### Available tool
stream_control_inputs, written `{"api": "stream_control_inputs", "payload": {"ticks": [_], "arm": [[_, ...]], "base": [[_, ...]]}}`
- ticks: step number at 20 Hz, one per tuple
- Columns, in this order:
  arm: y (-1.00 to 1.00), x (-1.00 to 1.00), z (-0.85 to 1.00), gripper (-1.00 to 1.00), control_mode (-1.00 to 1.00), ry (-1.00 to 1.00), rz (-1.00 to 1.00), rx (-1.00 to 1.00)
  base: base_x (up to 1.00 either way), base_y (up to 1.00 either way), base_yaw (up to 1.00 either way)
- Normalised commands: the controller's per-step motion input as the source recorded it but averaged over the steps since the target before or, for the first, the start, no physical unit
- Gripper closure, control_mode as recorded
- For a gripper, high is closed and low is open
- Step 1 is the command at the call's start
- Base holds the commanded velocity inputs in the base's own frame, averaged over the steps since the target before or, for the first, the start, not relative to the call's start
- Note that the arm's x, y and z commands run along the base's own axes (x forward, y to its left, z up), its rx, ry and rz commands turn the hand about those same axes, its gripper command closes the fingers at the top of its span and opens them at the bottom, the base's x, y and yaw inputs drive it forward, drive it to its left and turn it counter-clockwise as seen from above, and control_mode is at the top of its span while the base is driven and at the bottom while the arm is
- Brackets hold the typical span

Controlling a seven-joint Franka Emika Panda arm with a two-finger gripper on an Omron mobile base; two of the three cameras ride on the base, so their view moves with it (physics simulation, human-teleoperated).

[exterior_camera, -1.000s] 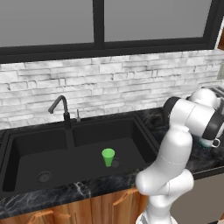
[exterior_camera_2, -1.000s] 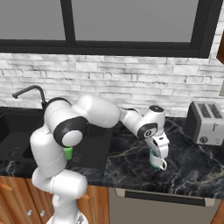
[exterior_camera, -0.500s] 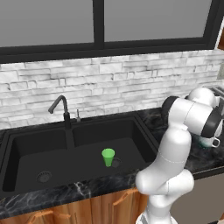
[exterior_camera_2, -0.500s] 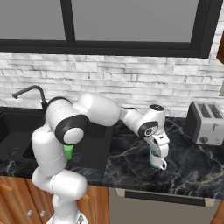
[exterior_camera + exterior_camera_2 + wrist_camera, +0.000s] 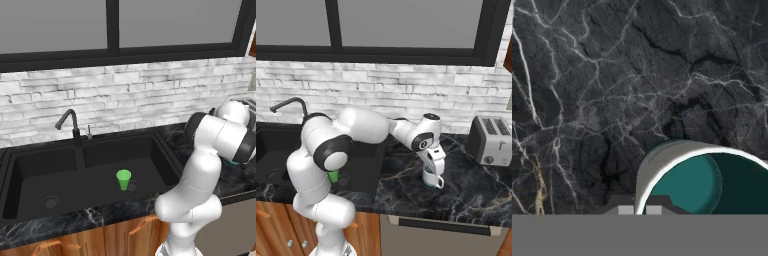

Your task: Move any existing items from the left basin to the right basin for drying. Then move the mug from the counter to the left basin of the sink for washing.

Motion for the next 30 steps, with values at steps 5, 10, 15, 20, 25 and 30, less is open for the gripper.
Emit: {"api": "stream_control_inputs", "payload": {"ticks": [5,10,15,20,25,30], "arm": [[0.25,0.00,0.64,1.00,-1.00,0.00,0.00,-0.03],[0.38,0.00,0.44,1.00,-1.00,0.00,0.00,-0.03],[0.58,0.00,0.28,1.00,-1.00,0.00,0.00,-0.02],[0.60,0.00,0.24,1.00,-1.00,0.00,0.00,-0.02],[0.58,0.00,0.10,1.00,-1.00,0.00,0.03,-0.02],[0.54,0.00,0.00,1.00,-1.00,0.00,0.10,-0.01]], "base": [[0.00,0.00,0.00],[0.00,0.00,0.00],[0.00,0.00,0.00],[0.00,0.00,0.00],[0.00,0.00,0.00],[0.00,0.00,0.00]]}}
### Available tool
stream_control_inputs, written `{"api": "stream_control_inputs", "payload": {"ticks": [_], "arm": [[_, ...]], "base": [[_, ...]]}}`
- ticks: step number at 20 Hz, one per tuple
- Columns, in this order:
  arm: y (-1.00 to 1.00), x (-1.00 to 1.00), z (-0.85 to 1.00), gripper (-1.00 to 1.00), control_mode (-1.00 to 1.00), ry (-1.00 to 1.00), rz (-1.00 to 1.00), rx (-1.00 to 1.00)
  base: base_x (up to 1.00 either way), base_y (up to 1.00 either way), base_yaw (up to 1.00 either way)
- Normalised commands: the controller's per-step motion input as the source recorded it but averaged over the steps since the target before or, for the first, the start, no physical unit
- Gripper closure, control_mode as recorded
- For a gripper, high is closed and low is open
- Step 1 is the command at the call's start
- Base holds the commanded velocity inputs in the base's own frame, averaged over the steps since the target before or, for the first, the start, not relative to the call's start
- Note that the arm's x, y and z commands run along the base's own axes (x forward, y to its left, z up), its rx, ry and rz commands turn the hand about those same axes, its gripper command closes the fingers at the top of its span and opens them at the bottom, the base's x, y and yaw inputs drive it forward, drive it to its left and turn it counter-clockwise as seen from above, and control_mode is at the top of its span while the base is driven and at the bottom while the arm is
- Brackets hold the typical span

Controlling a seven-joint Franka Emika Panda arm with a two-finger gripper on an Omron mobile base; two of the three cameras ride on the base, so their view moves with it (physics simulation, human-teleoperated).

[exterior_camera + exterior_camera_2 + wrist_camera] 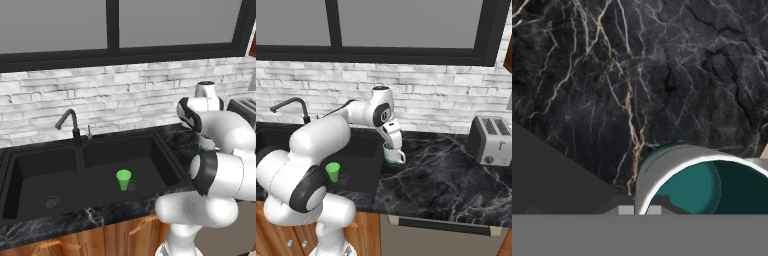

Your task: Move any existing items from the left basin to the right basin for drying. Then move the mug from the counter to the left basin of the sink for washing.

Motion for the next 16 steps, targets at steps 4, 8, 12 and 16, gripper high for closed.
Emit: {"api": "stream_control_inputs", "payload": {"ticks": [4,8,12,16], "arm": [[0.52,0.00,0.00,1.00,-1.00,0.00,0.15,0.00],[0.52,0.00,0.01,1.00,-1.00,0.00,0.20,0.00],[0.55,0.00,0.01,1.00,-1.00,0.00,0.23,-0.01],[0.60,0.00,0.00,1.00,-1.00,0.00,0.23,-0.01]], "base": [[0.00,0.00,0.00],[0.00,0.00,0.00],[0.00,0.00,0.00],[0.00,0.00,0.00]]}}
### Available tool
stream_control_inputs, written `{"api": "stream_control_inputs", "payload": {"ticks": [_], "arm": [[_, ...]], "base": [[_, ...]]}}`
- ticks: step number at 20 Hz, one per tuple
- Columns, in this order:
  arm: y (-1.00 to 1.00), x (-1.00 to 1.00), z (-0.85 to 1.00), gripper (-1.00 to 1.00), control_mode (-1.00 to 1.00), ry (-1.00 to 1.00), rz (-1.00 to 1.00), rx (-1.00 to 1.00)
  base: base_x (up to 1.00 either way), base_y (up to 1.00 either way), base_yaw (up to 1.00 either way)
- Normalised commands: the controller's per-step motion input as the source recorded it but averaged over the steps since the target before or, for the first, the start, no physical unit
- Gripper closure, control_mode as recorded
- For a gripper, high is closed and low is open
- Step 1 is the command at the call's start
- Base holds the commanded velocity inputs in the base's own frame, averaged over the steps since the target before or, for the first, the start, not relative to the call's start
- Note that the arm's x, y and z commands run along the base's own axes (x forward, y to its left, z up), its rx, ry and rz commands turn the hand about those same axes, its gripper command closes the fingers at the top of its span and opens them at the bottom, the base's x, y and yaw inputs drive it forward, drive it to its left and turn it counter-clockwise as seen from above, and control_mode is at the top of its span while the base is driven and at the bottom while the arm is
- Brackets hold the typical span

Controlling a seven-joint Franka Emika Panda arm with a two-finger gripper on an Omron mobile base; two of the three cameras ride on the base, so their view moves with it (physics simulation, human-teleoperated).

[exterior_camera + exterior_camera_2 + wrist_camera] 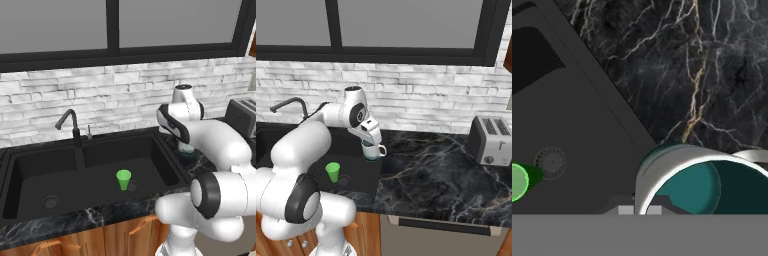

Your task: Move any existing items from the left basin to the right basin for drying. Then move the mug from the counter to the left basin of the sink for washing.

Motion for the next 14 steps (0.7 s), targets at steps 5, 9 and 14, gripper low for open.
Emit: {"api": "stream_control_inputs", "payload": {"ticks": [5,9,14], "arm": [[0.65,0.00,0.00,1.00,-1.00,0.00,0.21,-0.01],[0.70,0.00,0.00,1.00,-1.00,0.00,0.20,0.00],[0.75,0.00,0.00,1.00,-1.00,0.02,0.17,0.00]], "base": [[0.00,0.00,0.00],[0.00,0.00,0.00],[0.00,0.00,0.00]]}}
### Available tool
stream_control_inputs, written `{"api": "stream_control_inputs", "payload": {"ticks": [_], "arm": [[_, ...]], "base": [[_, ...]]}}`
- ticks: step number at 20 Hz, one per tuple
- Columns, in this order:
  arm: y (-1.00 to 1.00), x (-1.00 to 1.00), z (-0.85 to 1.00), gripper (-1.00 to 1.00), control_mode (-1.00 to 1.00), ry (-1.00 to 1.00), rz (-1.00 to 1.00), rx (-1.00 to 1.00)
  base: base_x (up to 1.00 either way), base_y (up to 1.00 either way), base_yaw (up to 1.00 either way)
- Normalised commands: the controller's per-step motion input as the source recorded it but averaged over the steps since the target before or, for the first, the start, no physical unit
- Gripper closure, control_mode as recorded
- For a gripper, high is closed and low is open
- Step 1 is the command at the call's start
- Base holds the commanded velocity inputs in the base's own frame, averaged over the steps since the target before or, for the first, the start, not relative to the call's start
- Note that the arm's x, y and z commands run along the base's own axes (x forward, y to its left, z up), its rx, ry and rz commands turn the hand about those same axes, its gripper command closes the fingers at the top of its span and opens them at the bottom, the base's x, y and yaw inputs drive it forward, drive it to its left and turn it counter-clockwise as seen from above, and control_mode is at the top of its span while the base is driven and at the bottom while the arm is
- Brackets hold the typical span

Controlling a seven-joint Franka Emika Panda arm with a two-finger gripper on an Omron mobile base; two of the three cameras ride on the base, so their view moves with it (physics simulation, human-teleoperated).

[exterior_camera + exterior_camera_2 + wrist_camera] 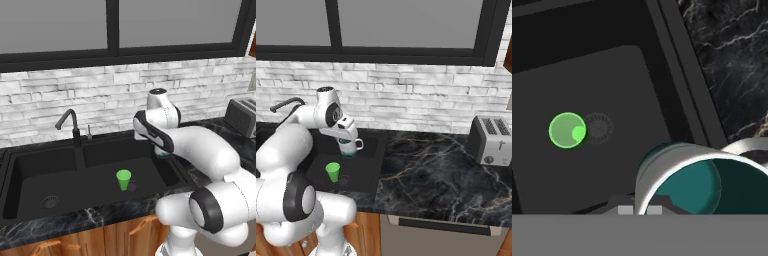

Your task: Move any existing items from the left basin to the right basin for drying. Then move the mug from the counter to the left basin of the sink for washing.

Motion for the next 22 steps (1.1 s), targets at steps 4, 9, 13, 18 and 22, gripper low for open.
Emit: {"api": "stream_control_inputs", "payload": {"ticks": [4,9,13,18,22], "arm": [[0.80,0.01,0.00,1.00,-1.00,0.04,0.16,0.00],[0.78,0.00,0.00,1.00,-1.00,0.06,0.15,0.00],[0.78,0.00,0.00,1.00,-1.00,0.07,0.14,0.00],[0.80,0.00,0.00,1.00,-1.00,0.04,0.12,0.00],[0.78,0.00,0.00,1.00,-1.00,0.02,0.11,0.00]], "base": [[0.00,0.00,0.00],[0.00,0.00,0.00],[0.00,0.00,0.00],[0.00,0.00,0.00],[0.00,0.00,0.00]]}}
